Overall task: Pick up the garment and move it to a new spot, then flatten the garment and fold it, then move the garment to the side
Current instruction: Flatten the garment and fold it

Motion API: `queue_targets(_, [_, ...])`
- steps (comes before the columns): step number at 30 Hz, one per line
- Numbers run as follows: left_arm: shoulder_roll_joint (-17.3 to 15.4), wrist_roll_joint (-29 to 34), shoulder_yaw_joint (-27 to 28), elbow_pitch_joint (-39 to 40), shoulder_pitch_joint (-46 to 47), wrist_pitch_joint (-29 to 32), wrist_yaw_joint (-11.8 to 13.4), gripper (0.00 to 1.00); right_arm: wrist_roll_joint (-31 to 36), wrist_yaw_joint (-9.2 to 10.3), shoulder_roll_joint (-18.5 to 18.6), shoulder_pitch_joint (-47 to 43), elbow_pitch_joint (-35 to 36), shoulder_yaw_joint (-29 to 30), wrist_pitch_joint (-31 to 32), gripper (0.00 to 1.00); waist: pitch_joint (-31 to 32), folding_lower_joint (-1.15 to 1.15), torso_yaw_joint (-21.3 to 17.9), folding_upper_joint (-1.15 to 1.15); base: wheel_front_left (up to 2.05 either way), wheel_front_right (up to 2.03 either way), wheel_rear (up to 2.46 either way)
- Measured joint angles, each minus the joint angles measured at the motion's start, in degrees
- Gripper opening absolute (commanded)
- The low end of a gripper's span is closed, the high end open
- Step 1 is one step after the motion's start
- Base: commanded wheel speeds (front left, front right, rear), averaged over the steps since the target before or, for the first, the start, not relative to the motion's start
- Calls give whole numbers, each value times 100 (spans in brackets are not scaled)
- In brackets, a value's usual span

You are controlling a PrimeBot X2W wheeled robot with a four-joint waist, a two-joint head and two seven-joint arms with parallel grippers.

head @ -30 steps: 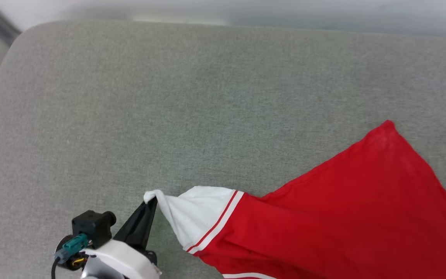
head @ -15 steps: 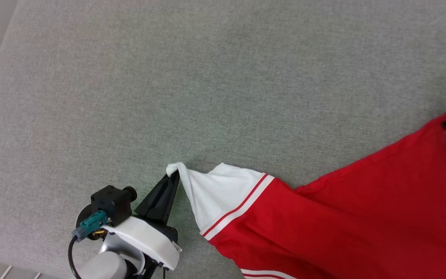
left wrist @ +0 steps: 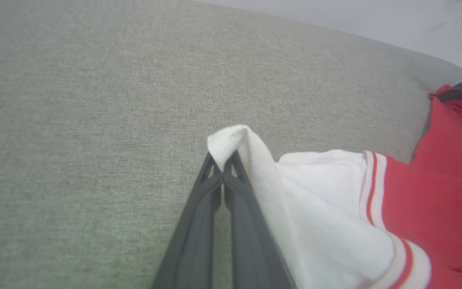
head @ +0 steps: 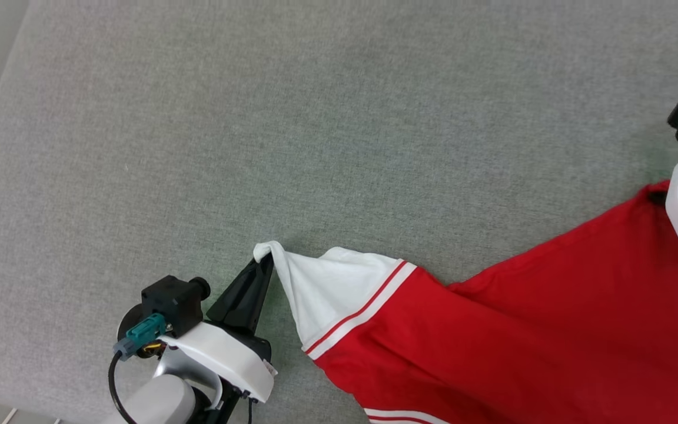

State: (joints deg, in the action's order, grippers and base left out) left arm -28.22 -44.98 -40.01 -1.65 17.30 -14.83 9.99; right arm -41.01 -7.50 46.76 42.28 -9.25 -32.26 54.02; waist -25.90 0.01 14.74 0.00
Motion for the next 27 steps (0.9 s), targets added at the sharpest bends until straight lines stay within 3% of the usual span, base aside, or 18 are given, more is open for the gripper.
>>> queue_targets(8, [-103,208,167,46,323,-7,-93,0,-258,-1,178,55,309,126,-1005,0,559,0,-201,0,0,0,0])
queue_targets(9, [-182,264,250,148,652,43,-145,0,-291,-1,208,110,465,255,-1391,0,748,0,-330,0,0,0,0])
queue_targets(15, [-310,566,420,434,1880,453,-162,0,-89,-1,200,483,635,621,-2048,0,899,-1,-645,0,0,0,0])
queue_targets(19, [-315,667,608,533,2891,780,-205,0,326,-1,-97,917,577,1007,-2421,0,791,-1,-776,0,0,0,0])
queue_targets(27, [-196,709,925,62,5004,1339,-537,0,1271,-1,-904,2145,209,1543,-2862,0,325,0,-1008,0,0,0,0])
